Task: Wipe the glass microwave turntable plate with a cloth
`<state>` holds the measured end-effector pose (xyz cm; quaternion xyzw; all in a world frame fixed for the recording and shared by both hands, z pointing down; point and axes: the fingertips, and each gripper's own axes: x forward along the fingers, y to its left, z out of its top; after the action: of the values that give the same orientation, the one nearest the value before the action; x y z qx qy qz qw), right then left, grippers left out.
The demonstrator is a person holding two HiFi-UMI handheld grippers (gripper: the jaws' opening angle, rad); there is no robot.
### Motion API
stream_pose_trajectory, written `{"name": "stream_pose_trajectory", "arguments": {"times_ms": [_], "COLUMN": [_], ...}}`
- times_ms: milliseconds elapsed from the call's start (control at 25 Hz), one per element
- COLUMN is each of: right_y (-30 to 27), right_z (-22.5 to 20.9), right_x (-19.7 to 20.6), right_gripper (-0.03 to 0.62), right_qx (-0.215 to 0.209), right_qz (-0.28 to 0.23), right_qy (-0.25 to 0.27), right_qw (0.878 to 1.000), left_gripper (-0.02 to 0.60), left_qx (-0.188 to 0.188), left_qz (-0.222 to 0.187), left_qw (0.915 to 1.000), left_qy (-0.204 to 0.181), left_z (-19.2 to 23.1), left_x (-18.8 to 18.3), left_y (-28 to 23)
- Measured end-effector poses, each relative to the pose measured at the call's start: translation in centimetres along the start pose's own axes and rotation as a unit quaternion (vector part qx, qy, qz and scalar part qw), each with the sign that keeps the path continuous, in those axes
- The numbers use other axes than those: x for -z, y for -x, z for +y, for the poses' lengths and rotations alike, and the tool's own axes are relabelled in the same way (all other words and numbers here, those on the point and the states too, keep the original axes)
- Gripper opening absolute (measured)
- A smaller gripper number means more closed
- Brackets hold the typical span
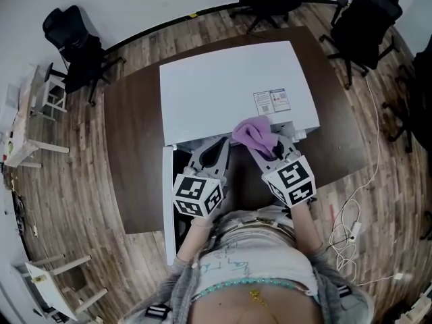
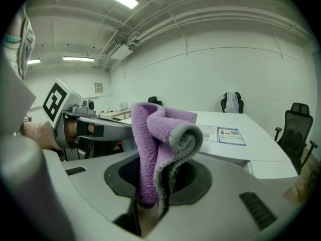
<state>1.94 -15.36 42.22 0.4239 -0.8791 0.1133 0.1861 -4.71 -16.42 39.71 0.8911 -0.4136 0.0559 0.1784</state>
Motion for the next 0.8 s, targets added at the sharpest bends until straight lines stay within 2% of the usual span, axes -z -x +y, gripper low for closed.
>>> {"name": "stream_pose_trajectory", "arguments": {"times_ms": [120,400,800], "right_y": [0.2,0.4,1.1], "right_z": [-0.3,-0.6,-1.0], "right_x": [0.4,0.9,1.7], "right_gripper": [0.114,0.114,0.114], "right_qx": [0.007,0.009,0.012], "right_qz": [0.005,0.014,0.023], "right_qy": [-0.002,0.003,-0.003], "right_qw": [1.000,1.000,1.000], "left_gripper": [0.011,0.011,0.012], "left_qx": [-0.002,-0.007,-0.046], "left_qz": [0.004,0.005,0.044], "left_qw": [1.0000,0.9982,0.9945], "left_qy": [0.004,0.059,0.083], "left_z": [0.4,1.1,2.8], "left_x": [0.6,2.4,6.6], "left_y": [0.2,-0.1,-1.2]}}
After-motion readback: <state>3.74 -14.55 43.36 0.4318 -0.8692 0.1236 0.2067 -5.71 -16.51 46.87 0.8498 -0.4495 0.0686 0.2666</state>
